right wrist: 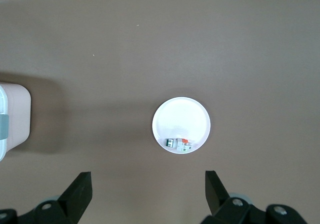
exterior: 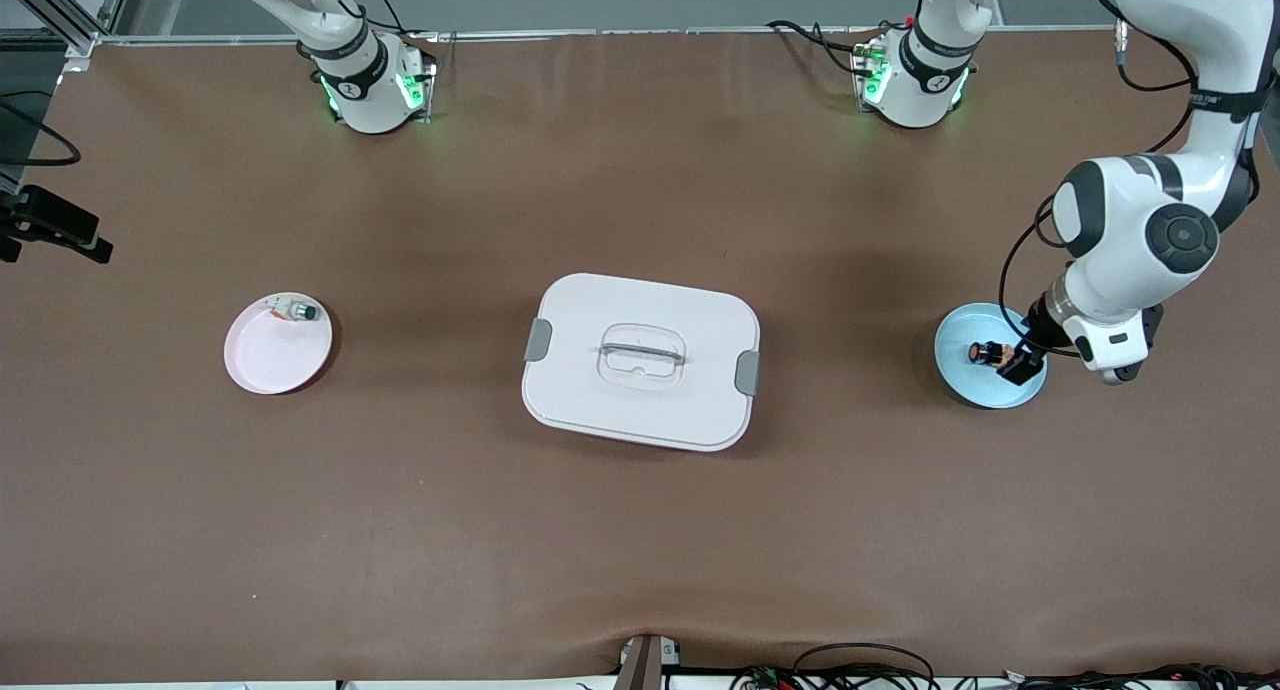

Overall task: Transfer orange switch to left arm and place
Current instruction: 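Open the left gripper to release the switch on the plate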

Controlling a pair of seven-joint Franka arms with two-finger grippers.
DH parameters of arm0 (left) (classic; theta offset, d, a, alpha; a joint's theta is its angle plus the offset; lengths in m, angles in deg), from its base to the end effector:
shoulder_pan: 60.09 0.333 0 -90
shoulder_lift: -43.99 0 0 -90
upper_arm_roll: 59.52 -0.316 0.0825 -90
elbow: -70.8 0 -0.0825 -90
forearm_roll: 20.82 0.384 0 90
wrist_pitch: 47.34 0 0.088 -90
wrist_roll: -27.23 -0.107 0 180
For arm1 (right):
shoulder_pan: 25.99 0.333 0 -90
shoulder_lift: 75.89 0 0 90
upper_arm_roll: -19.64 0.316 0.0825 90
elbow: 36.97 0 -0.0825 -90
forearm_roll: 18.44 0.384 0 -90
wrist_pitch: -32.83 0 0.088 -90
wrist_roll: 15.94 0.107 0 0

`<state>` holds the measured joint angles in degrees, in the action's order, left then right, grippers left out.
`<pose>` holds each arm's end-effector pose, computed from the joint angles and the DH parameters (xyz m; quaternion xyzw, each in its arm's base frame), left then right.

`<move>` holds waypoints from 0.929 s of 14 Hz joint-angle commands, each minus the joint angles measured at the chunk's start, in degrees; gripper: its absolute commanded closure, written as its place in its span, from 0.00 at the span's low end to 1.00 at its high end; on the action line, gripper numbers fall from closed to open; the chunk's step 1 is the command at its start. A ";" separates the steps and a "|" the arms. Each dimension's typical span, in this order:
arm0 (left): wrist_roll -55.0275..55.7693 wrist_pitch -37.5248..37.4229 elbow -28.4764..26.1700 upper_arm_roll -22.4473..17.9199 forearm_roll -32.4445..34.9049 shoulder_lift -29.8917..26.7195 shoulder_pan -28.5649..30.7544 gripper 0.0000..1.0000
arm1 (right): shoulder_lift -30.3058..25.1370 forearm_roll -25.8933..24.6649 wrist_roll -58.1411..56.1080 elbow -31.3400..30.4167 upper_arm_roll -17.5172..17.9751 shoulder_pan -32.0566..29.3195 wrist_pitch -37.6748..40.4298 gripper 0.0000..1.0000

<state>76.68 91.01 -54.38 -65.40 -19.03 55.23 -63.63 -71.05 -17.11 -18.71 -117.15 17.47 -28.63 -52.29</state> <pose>0.5581 0.0225 0.3022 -0.9047 -0.4252 -0.0240 0.0119 0.5707 -0.0443 0.6496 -0.9998 0.0167 -0.0016 0.0099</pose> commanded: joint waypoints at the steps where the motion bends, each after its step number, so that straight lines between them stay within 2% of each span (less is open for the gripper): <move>1: -10.31 -1.76 -1.64 -1.15 1.11 -4.99 -0.07 0.00 | -1.68 0.08 -0.57 -1.73 1.20 -1.67 -0.57 0.00; 5: -20.61 -4.57 -0.95 -1.33 1.11 -8.25 -0.07 0.00 | -1.68 0.17 -0.04 -1.73 0.93 -1.67 -0.48 0.00; 8: -21.15 -7.81 2.38 -0.81 1.20 -8.43 -0.68 0.00 | -1.68 0.17 0.05 -1.73 0.84 -1.49 -0.48 0.00; 13: -21.07 -7.30 4.42 5.34 0.41 -6.15 -0.68 0.00 | -1.68 0.25 0.05 -1.73 0.76 -1.49 -0.39 0.00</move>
<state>55.66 84.28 -51.34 -61.46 -19.03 47.68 -64.17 -71.06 -17.11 -18.70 -117.19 17.46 -29.04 -52.29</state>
